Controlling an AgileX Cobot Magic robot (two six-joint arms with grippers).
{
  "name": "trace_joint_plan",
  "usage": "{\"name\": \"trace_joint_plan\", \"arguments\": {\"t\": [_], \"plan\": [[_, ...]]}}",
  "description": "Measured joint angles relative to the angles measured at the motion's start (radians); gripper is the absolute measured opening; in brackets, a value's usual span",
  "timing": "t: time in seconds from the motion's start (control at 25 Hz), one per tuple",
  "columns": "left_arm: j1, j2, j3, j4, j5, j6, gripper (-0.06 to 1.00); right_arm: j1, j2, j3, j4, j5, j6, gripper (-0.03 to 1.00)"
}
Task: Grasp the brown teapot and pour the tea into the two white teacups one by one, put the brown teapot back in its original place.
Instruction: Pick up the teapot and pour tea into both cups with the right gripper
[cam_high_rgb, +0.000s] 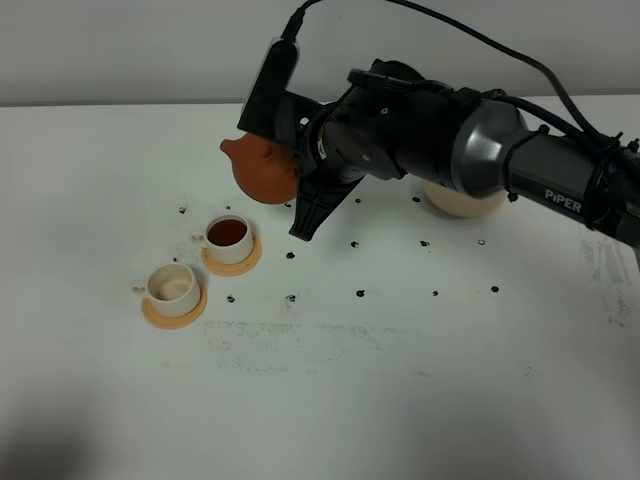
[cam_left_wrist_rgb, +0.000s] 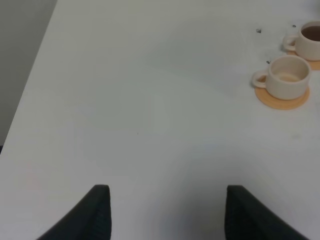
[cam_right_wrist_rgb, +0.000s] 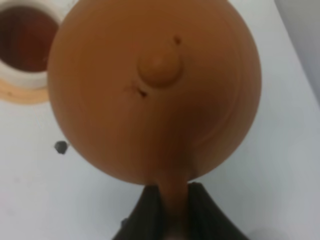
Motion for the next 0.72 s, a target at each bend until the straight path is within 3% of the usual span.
{"name": "trace_joint_plan", "arguments": {"t": [0.44,0.72], "plan": [[0.000,0.000,0.000,0.000,0.000,0.000,0.50,-0.071,0.075,-0.001,0.208,-0.001,0.025,0.09],[0.000,0.000,0.000,0.000,0.000,0.000,0.50,-0.074,0.144,-0.001,0.238,-0.046,0.025,0.09]]}}
